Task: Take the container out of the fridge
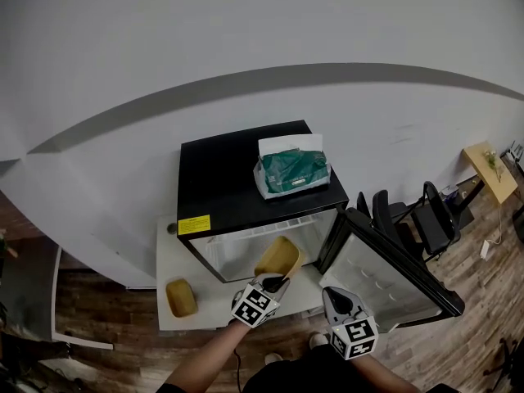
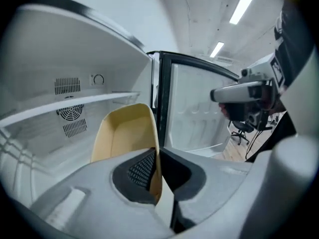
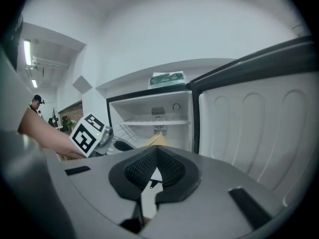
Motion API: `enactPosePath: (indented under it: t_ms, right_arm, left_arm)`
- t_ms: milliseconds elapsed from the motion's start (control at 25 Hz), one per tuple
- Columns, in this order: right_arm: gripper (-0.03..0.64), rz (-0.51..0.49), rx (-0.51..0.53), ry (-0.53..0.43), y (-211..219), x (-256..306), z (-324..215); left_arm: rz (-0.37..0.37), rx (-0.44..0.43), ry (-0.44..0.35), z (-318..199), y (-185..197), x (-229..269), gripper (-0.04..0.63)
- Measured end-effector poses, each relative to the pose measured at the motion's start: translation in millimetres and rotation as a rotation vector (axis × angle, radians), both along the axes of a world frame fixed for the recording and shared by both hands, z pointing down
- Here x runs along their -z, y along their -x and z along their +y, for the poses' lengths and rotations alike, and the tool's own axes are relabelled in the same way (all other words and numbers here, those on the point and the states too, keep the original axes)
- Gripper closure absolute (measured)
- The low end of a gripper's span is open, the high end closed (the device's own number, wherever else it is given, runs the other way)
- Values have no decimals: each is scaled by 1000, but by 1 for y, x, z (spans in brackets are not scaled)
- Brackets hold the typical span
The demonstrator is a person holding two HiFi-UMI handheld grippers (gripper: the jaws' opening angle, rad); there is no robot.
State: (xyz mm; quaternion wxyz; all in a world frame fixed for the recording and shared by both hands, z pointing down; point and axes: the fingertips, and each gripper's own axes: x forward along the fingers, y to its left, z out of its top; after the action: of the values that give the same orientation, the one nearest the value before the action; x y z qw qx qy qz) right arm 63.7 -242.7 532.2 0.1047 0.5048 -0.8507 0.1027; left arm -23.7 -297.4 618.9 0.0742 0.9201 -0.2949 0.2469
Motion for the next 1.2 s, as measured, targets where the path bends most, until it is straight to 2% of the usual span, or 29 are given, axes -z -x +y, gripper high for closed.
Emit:
enactPosePath:
  t_ms: [240, 400, 560, 760, 960, 1200]
  right_arm:
    - [617, -15, -2, -44, 13, 15, 5]
    - [617, -1, 14, -78, 26, 25, 5]
    - [617, 19, 39, -111, 37, 40, 6]
    - [618, 42, 59, -157, 53, 53, 8]
    - [618, 47, 80, -180, 71, 57, 5]
    - [618, 61, 79, -203, 77, 63, 6]
  left_arm:
    - [178, 89, -49, 45, 31, 45, 566]
    - [287, 180, -121, 75, 61, 78, 566]
    - [245, 257, -249, 105, 94, 105, 566]
    - [346, 427, -278, 126, 143, 130, 566]
    - [362, 550, -338, 132, 179, 150, 566]
    - [361, 643, -385, 136, 202, 159, 566]
